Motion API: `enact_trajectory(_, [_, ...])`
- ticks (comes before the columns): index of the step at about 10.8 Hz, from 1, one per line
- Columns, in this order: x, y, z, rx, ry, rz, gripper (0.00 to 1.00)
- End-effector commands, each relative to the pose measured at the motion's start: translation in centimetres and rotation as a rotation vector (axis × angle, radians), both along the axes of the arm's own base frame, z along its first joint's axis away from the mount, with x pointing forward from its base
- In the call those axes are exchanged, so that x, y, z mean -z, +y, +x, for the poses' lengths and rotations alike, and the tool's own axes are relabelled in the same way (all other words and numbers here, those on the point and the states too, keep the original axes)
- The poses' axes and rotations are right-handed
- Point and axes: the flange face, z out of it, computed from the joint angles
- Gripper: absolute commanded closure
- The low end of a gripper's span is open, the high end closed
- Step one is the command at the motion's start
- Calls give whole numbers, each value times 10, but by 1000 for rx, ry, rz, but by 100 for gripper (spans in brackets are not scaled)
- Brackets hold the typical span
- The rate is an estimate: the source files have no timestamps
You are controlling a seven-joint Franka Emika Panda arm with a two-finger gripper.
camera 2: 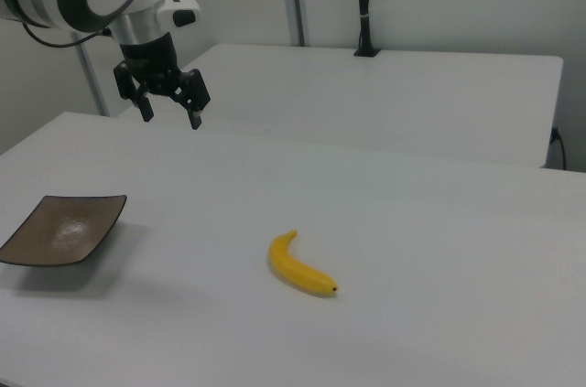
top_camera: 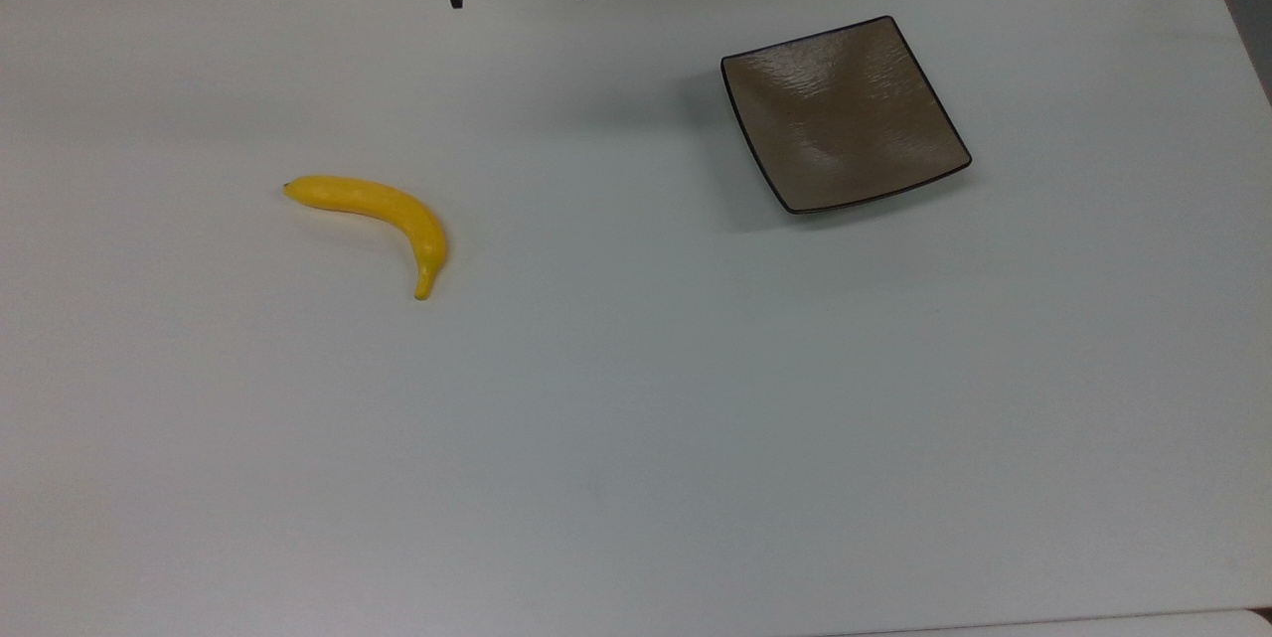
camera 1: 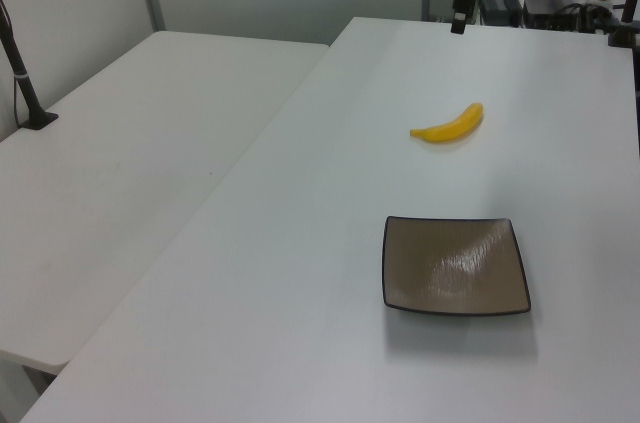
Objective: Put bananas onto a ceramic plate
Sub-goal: 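Move the open gripper over the yellow banana and lower toward it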
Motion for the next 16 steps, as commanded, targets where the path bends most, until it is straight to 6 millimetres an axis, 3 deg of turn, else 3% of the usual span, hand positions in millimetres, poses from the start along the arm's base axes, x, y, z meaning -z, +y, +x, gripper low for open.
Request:
enact_trajectory(1, [9, -15, -1, -282, -1, -36, 0])
enact_trajectory(3, [17, -35, 3, -545, -13, -68, 0])
enact_trajectory(6, [20, -49, 5, -677, -19, -87, 0])
enact_trajectory(8, [24, -58, 10, -683, -37, -98, 0])
enact_trajectory(13, [69, -87, 34, -638, -69, -134, 0])
enact_trajectory(16, [111, -103, 44, -632, -26, -169, 0])
